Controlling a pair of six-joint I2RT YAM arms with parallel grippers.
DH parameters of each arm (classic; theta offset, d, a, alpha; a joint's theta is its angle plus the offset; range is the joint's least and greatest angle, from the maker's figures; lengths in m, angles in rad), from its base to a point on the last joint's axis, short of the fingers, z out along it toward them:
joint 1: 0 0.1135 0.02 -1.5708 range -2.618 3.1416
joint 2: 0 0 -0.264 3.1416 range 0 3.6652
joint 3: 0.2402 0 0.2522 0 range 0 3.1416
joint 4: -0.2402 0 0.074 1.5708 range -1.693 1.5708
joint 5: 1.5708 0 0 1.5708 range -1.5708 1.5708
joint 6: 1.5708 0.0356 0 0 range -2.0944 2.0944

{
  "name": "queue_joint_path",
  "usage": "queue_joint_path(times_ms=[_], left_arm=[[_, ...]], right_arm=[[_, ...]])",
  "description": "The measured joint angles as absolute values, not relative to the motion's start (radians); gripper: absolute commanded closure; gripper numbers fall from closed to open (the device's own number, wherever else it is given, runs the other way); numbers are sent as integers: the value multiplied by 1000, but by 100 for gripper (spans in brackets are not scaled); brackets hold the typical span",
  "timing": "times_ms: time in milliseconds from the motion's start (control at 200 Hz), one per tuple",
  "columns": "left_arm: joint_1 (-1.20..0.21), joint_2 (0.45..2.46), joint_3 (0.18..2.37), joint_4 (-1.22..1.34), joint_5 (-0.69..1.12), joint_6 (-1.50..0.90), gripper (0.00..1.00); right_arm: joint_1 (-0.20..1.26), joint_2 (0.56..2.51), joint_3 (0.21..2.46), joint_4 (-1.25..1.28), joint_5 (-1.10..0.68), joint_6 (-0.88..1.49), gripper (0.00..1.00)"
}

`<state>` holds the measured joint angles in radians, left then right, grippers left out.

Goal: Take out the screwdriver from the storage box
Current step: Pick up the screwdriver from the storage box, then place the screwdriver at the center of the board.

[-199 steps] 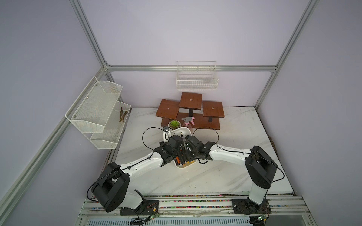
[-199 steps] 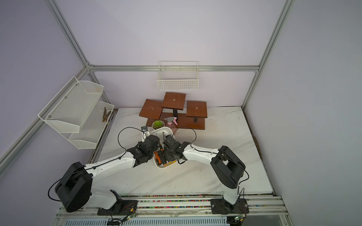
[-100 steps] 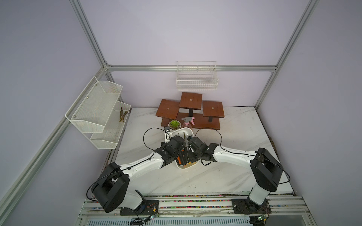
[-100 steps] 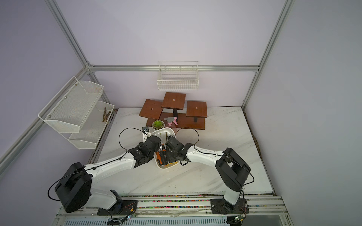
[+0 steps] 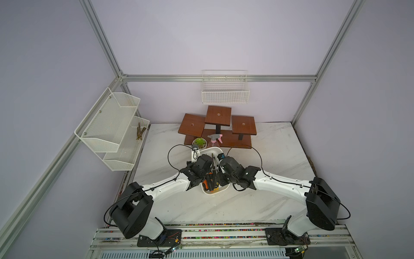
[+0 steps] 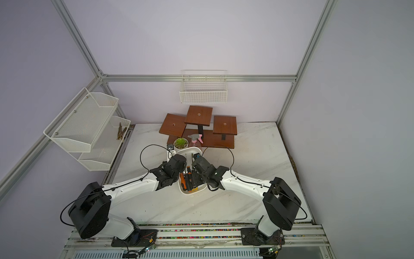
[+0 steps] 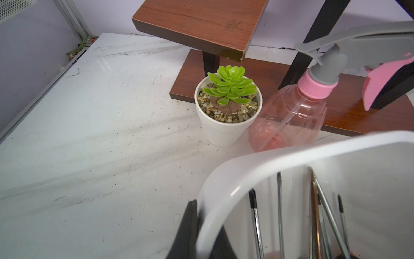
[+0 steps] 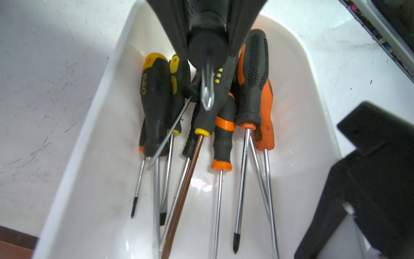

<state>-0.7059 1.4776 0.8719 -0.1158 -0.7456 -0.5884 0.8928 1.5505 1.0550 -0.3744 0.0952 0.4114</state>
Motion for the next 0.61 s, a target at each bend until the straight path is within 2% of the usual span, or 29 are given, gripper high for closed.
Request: queue_joint_path(times_ms=[345, 605], left_arm=[[-551, 1461, 867, -118, -539, -469, 100], [-511, 1367, 822, -151, -455, -381, 100]], right_arm=[[894, 1380, 1013, -398, 80, 453, 100], [895, 1367, 890, -415, 61, 505, 100]])
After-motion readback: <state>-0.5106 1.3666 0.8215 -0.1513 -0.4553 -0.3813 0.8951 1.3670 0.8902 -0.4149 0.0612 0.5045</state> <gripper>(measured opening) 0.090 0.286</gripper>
